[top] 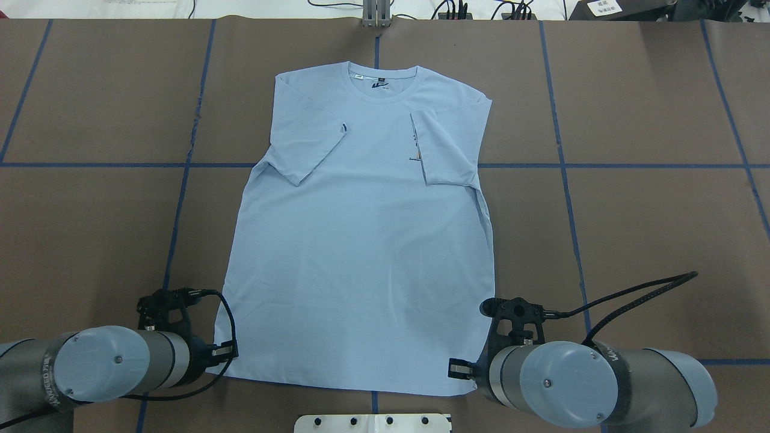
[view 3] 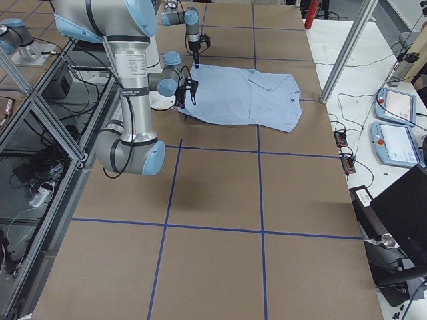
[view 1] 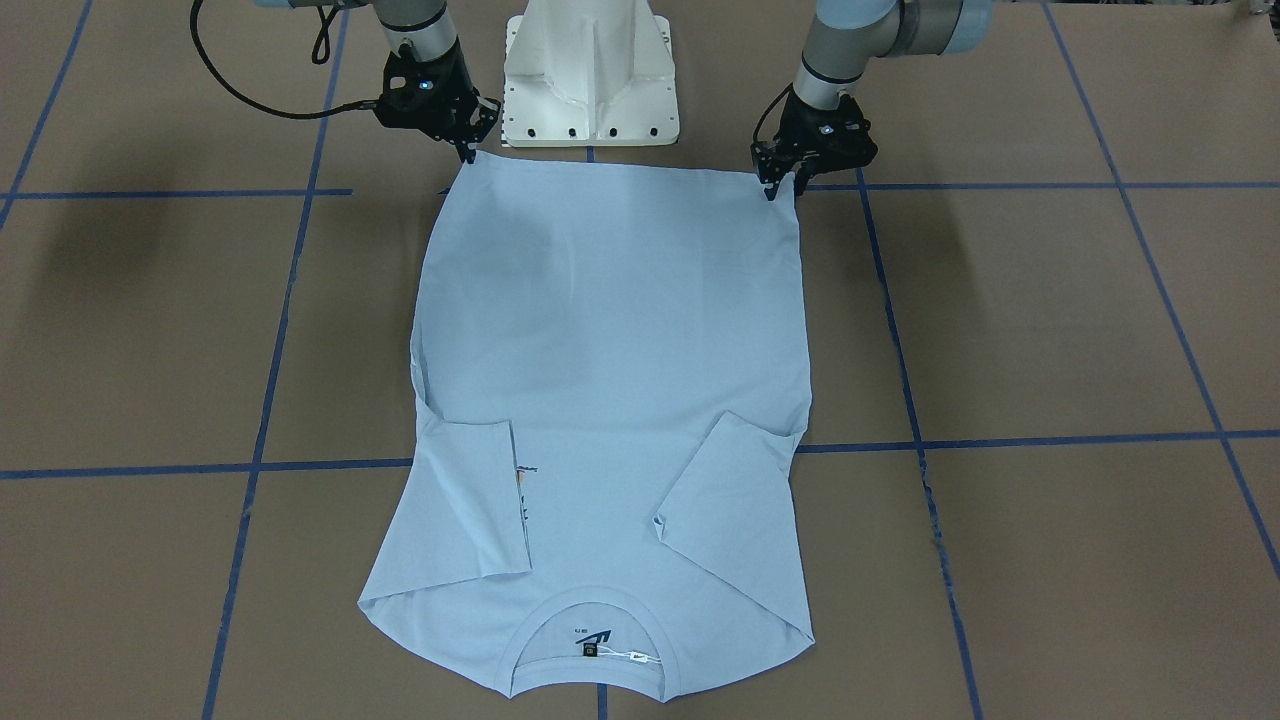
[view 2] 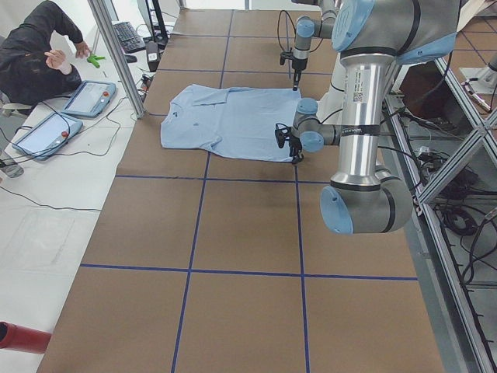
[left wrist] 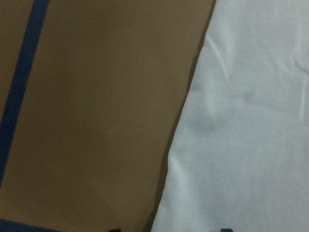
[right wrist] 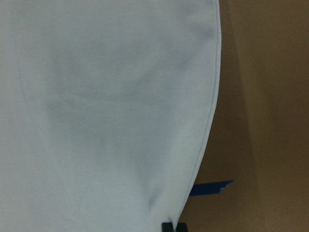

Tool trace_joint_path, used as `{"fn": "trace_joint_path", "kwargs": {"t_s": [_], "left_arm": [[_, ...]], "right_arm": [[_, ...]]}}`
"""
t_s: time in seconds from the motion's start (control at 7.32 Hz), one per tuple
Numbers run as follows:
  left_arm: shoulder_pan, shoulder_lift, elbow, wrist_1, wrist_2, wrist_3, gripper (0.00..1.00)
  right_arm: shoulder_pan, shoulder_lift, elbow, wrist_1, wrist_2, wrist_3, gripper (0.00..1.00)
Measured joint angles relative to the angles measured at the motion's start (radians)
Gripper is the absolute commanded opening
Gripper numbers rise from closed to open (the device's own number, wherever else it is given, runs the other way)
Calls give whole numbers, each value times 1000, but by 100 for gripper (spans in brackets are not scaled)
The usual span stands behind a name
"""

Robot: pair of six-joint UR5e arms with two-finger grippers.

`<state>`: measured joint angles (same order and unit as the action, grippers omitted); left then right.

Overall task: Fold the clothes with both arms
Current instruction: 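Move the left gripper to the hem corner nearest the robot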

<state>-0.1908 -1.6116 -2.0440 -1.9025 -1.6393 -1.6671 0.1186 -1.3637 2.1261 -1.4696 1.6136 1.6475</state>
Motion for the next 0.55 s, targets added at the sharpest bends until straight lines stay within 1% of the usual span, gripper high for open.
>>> {"fn": "trace_joint_path", "kwargs": {"t_s": [0.27,0.41,0.55], "left_arm": [[4,-2,-13,23,-1,1,27],[9,-2,-15,29,-2,1,23],[14,-3,-15,32,-1,0,9]], "right_arm": [[1,0,-1,0,1,0,0],[1,0,-1,0,2,0,0],[1,0,-1,-1,2,-1,0]]}}
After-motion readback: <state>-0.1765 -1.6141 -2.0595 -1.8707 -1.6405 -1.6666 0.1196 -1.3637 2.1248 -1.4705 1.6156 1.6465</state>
